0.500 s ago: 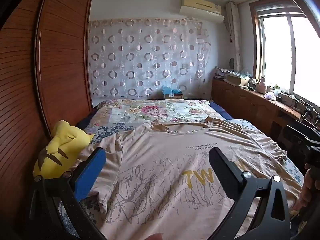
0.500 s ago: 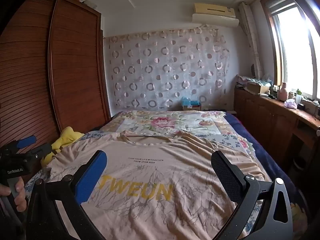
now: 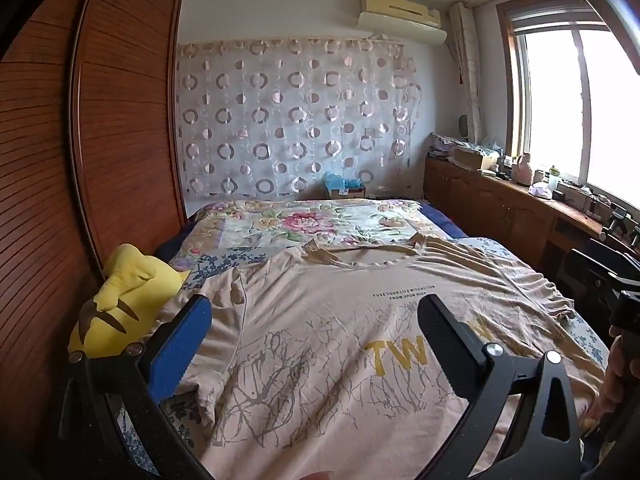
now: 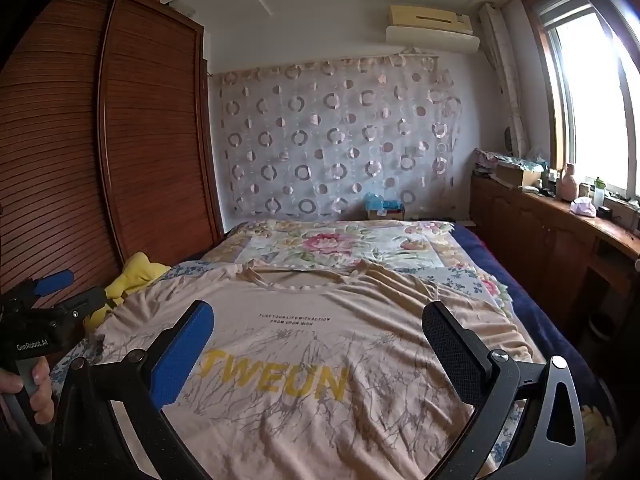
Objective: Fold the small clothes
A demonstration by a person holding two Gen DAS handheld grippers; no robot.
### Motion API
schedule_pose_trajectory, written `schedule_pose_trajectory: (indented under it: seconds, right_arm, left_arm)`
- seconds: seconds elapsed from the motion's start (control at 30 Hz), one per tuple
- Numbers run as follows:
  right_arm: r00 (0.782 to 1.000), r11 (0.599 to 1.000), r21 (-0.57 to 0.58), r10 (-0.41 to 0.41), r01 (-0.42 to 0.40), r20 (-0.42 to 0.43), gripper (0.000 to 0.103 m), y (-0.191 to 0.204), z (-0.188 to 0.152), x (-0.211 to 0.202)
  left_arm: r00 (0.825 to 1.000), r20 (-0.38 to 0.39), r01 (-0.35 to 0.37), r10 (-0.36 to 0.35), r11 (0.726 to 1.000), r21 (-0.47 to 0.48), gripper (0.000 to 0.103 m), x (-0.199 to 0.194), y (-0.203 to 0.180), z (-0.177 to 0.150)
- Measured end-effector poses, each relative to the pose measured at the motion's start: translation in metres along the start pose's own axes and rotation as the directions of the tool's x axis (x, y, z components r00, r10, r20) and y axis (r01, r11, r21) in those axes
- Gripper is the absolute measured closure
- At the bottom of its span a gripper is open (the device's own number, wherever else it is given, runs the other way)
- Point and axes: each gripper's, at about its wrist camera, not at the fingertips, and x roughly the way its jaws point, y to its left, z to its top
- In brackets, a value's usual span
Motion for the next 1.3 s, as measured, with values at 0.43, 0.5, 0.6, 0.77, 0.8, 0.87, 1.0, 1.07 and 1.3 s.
schedule_pose_trajectory:
  seconds: [0.43, 0.5, 0.6, 0.77, 0.8, 0.87, 1.0, 1.07, 1.3]
  right_arm:
    - [1.0, 1.0, 0.001, 0.001, -0.001, 0.0, 0.0, -0.0007, -0.0005, 0.0006]
    - [1.0, 1.0, 0.002, 0.0, 0.0, 0.0, 0.0, -0.0008, -0.0005, 0.0007]
    - [1.0, 1.0, 0.002, 0.0, 0.0, 0.0, 0.0, -0.0008, -0.0005, 0.0006]
    - [1.0, 1.0, 0.002, 0.001, -0.001, -0.003, 0.0, 0.0001, -0.0016, 0.0011]
    - [1.0, 1.0, 0.003, 0.001, -0.001, -0.004, 0.0, 0.0002, -0.0013, 0.0009]
    - [1.0, 1.0, 0.002, 0.002, -0.002, -0.005, 0.0, 0.0008, -0.001, 0.0004]
    - [1.0, 1.0, 0.004, 0.001, -0.001, -0.006, 0.0, 0.0005, -0.0008, 0.0004]
    - [1.0, 1.0, 0.005, 0.0, 0.0, -0.006, 0.0, 0.0006, -0.0004, -0.0002]
    - [1.0, 1.0, 0.006, 0.001, -0.001, -0.007, 0.0, 0.0003, 0.0, -0.0002]
  left_arm:
    - [1.0, 0.003, -0.001, 0.001, 1.0, 0.005, 0.0, -0.0003, -0.0002, 0.0]
    - [1.0, 0.004, -0.003, 0.003, 1.0, 0.006, 0.0, -0.0003, -0.0002, 0.0]
    - [1.0, 0.002, -0.003, 0.003, 1.0, 0.006, 0.0, 0.0001, -0.0002, -0.0001]
    - [1.0, 0.005, -0.003, 0.003, 1.0, 0.008, 0.0, -0.0005, -0.0003, 0.0]
    - [1.0, 0.005, -0.003, 0.003, 1.0, 0.008, 0.0, -0.0004, -0.0003, 0.0]
    - [1.0, 0.006, -0.004, 0.004, 1.0, 0.009, 0.0, -0.0005, -0.0003, -0.0001]
    - [1.0, 0.008, -0.003, 0.003, 1.0, 0.009, 0.0, -0.0005, -0.0004, 0.0]
    - [1.0, 0.011, -0.003, 0.003, 1.0, 0.01, 0.0, 0.0, -0.0002, 0.0004]
    - [1.0, 0.013, -0.002, 0.002, 1.0, 0.011, 0.0, -0.0021, -0.0019, 0.0024]
